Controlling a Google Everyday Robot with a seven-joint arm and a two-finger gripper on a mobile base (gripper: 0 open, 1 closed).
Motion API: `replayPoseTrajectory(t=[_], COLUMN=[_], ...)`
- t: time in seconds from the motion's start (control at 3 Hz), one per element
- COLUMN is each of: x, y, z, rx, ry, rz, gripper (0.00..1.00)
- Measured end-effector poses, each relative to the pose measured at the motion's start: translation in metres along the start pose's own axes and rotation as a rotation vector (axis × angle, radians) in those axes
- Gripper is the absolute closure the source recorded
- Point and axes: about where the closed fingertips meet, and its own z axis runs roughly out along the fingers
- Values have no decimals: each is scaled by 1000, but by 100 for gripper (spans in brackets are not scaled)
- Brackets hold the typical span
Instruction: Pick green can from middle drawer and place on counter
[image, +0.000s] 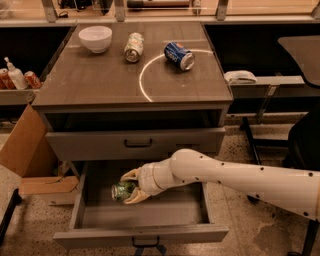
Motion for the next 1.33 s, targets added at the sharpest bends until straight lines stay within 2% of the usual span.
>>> replayPoseTrajectory(t=[0.33, 0.67, 1.0, 1.33], x=[-26, -41, -41, -54], y=[-10, -20, -20, -30], z=[-49, -86, -86, -120], rx=[44, 94, 94, 136], ry=[7, 25, 25, 18], rz=[-86, -136, -136, -166], gripper=[100, 100, 100, 100])
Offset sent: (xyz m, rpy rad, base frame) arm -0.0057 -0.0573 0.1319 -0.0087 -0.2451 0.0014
